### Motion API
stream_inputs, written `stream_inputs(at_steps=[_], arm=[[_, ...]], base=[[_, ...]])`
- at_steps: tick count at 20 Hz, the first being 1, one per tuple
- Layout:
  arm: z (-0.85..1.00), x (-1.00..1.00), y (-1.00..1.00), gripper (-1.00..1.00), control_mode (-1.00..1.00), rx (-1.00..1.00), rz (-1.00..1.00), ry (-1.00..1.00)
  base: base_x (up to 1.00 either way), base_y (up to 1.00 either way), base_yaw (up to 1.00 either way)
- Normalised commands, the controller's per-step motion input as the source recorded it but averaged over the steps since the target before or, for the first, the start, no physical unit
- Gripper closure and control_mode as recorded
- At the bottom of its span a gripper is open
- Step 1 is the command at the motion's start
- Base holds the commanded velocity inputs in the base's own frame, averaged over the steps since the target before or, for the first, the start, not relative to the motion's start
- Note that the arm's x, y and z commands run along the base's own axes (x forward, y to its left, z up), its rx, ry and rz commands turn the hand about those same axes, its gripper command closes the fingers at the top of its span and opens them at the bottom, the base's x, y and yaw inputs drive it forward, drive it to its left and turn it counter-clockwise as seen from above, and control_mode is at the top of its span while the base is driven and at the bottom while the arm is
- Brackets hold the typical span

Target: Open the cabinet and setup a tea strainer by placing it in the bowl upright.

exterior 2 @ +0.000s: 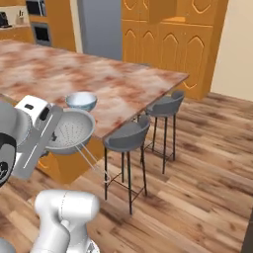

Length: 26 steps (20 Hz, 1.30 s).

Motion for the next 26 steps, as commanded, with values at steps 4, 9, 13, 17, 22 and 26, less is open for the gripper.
stream_inputs(at_steps=[4, 9, 13, 17, 22, 26], arm=[[0.00, 0.00, 0.00, 1.00, 1.00, 0.00, 0.00, 0.00], [0.00, 0.00, 0.00, 1.00, 1.00, 0.00, 0.00, 0.00], [0.00, 0.00, 0.00, 1.00, 1.00, 0.00, 0.00, 0.00], [0.00, 0.00, 0.00, 1.00, 1.00, 0.00, 0.00, 0.00], [0.00, 0.00, 0.00, 1.00, 1.00, 0.00, 0.00, 0.00], [0.00, 0.00, 0.00, 1.00, 1.00, 0.00, 0.00, 0.00]], base=[[0.02, 0.87, -0.62], [0.00, 1.00, -0.48], [-0.01, 1.00, -0.49], [0.00, 1.00, -0.48], [-0.04, 0.97, -0.29], [0.02, 0.40, 0.13]])
